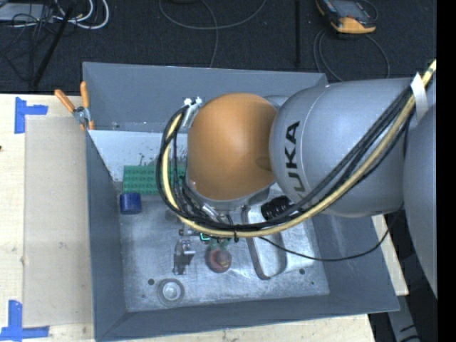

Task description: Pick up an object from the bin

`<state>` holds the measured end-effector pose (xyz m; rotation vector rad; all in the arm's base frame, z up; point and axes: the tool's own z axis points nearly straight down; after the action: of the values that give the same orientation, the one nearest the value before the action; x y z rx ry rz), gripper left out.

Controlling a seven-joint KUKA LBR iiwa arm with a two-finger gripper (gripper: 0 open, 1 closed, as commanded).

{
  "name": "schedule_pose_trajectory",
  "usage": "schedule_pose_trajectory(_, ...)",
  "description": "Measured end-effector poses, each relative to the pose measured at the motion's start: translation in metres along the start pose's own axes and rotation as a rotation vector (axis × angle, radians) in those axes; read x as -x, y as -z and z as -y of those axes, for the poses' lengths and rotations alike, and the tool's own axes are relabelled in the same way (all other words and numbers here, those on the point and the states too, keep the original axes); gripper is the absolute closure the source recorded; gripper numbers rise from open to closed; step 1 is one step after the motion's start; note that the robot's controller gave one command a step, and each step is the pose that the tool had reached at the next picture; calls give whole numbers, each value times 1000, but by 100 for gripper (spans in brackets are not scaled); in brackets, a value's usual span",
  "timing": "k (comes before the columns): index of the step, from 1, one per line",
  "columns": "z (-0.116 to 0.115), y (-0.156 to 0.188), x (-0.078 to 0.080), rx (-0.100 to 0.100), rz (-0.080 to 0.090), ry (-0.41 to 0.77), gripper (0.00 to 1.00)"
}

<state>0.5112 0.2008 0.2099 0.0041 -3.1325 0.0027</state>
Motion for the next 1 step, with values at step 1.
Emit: schedule_pose_trajectory(1, 53, -96, 36, -1, 2, 227, 0)
